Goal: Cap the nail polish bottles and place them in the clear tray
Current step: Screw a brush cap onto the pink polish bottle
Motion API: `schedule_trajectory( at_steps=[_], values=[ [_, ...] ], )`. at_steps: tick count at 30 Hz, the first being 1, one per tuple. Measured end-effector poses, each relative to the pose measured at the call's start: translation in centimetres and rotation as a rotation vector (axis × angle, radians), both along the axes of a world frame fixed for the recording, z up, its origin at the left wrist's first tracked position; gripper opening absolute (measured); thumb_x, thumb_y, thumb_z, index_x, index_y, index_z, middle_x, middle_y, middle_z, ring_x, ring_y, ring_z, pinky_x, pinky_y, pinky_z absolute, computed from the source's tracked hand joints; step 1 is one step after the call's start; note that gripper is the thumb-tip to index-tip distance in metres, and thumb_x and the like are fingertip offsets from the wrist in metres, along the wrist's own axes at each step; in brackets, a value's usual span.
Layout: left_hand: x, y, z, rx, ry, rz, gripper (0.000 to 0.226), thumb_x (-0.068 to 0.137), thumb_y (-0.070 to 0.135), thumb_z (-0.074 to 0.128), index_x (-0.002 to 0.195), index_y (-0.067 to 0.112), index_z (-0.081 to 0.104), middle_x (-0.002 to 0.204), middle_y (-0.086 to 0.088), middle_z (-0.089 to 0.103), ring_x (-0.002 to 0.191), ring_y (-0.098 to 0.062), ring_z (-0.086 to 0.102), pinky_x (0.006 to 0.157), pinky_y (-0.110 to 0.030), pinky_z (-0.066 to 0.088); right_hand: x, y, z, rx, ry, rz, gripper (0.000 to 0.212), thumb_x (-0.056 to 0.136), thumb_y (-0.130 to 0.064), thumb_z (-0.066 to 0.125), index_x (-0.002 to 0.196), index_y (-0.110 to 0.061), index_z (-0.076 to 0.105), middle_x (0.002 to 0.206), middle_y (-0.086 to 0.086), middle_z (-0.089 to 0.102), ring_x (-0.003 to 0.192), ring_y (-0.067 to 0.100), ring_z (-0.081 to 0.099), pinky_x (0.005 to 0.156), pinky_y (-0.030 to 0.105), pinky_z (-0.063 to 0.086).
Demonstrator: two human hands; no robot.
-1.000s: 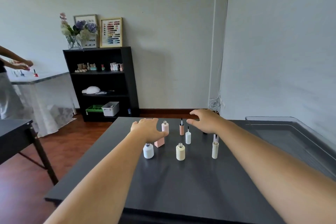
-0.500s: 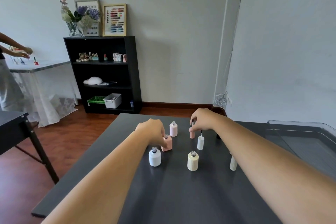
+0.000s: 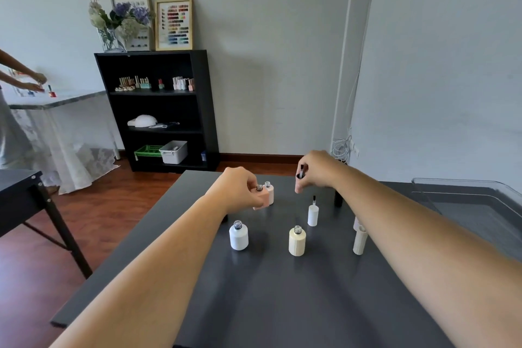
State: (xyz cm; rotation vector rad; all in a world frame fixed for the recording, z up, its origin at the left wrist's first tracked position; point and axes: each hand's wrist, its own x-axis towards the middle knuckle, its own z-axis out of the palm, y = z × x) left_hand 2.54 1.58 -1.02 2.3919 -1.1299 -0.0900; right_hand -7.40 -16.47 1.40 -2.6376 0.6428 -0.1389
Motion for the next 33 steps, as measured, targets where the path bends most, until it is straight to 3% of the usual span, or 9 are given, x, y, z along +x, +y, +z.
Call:
schedule_trajectory(
  at_steps=[3, 6, 10, 15, 18, 21, 25, 29, 33],
  values=[
    [-1.6, 0.7, 1.1, -0.164, 0.082, -0.004, 0.015, 0.065, 0.025, 0.071, 0.067, 0.013, 0.062, 0.065, 0.002, 0.062, 0.059, -0.013, 0.052, 0.059, -0.022, 0.051, -1.8, 0.5, 1.3, 0.014, -0.093, -0.002, 0.023, 0.057, -0.016, 0.086, 0.075, -0.01, 0.073, 0.077, 0.005, 0.071, 0.068, 0.016, 0.057, 0.059, 0.026, 0.043],
    [-3.9, 1.5, 1.9, -0.201, 0.195, -0.031, 0.014, 0.069, 0.018, 0.072, 0.073, 0.015, 0.059, 0.077, -0.004, 0.068, 0.049, -0.015, 0.06, 0.049, -0.025, 0.056, -4.7, 1.7, 2.1, 0.042, -0.207, 0.0, 0.024, 0.056, -0.022, 0.088, 0.072, -0.013, 0.073, 0.069, -0.001, 0.067, 0.06, 0.013, 0.054, 0.052, 0.024, 0.039],
    [-7.6, 2.9, 1.4, -0.252, 0.204, -0.047, 0.017, 0.069, 0.016, 0.073, 0.075, 0.019, 0.058, 0.077, -0.008, 0.072, 0.06, -0.018, 0.065, 0.065, -0.032, 0.06, -9.7, 3.7, 1.4, 0.112, -0.259, 0.011, 0.022, 0.062, -0.022, 0.083, 0.076, -0.012, 0.068, 0.082, 0.005, 0.073, 0.069, 0.02, 0.064, 0.063, 0.031, 0.049],
    [-11.6, 4.1, -0.7, -0.278, 0.2, -0.053, 0.017, 0.068, 0.025, 0.076, 0.073, 0.031, 0.061, 0.072, 0.007, 0.069, 0.06, -0.005, 0.056, 0.052, -0.016, 0.046, -15.4, 5.7, -0.8, 0.354, -0.35, 0.061, 0.015, 0.073, -0.019, 0.073, 0.073, -0.014, 0.059, 0.076, 0.007, 0.076, 0.063, 0.011, 0.061, 0.064, 0.025, 0.049],
    [-13.7, 4.3, -2.6, -0.343, 0.232, -0.054, 0.016, 0.07, 0.022, 0.075, 0.076, 0.034, 0.065, 0.072, 0.005, 0.068, 0.061, -0.01, 0.059, 0.067, -0.032, 0.056, -17.8, 6.5, -3.1, 0.514, -0.411, 0.082, 0.01, 0.079, -0.018, 0.071, 0.079, -0.01, 0.065, 0.067, 0.002, 0.073, 0.065, 0.013, 0.062, 0.062, 0.024, 0.049],
    [-15.3, 4.1, -4.6, -0.41, 0.298, -0.082, 0.015, 0.08, 0.019, 0.07, 0.093, 0.024, 0.068, 0.08, 0.002, 0.068, 0.061, -0.016, 0.066, 0.068, -0.038, 0.06, -19.2, 7.1, -5.3, 0.569, -0.509, 0.042, 0.012, 0.089, -0.023, 0.063, 0.093, -0.017, 0.071, 0.07, -0.004, 0.067, 0.066, 0.006, 0.062, 0.058, 0.02, 0.049],
    [-16.5, 3.5, -6.7, -0.393, 0.243, -0.086, 0.019, 0.088, 0.021, 0.063, 0.107, 0.023, 0.06, 0.086, 0.003, 0.068, 0.074, -0.015, 0.067, 0.068, -0.02, 0.052, -20.3, 7.8, -8.2, 0.585, -0.619, -0.03, 0.021, 0.095, -0.026, 0.053, 0.104, -0.034, 0.07, 0.064, -0.014, 0.059, 0.059, 0.0, 0.055, 0.054, 0.014, 0.043],
    [-17.2, 3.0, -7.6, -0.404, 0.153, -0.071, 0.01, 0.088, 0.019, 0.062, 0.097, 0.022, 0.058, 0.088, 0.007, 0.06, 0.073, -0.005, 0.056, 0.063, -0.01, 0.039, -20.5, 8.4, -9.8, 0.747, -0.68, -0.124, 0.027, 0.097, -0.019, 0.049, 0.113, -0.03, 0.067, 0.075, -0.008, 0.059, 0.068, 0.004, 0.052, 0.058, 0.016, 0.041],
    [-16.9, 2.9, -8.0, -0.419, 0.138, -0.068, 0.014, 0.088, 0.019, 0.062, 0.101, 0.021, 0.061, 0.09, 0.009, 0.06, 0.075, -0.004, 0.055, 0.065, -0.005, 0.04, -20.5, 8.2, -10.2, 0.79, -0.78, -0.149, 0.017, 0.092, -0.027, 0.058, 0.103, -0.027, 0.071, 0.076, -0.007, 0.067, 0.067, 0.0, 0.057, 0.058, 0.015, 0.044]
  ],
)
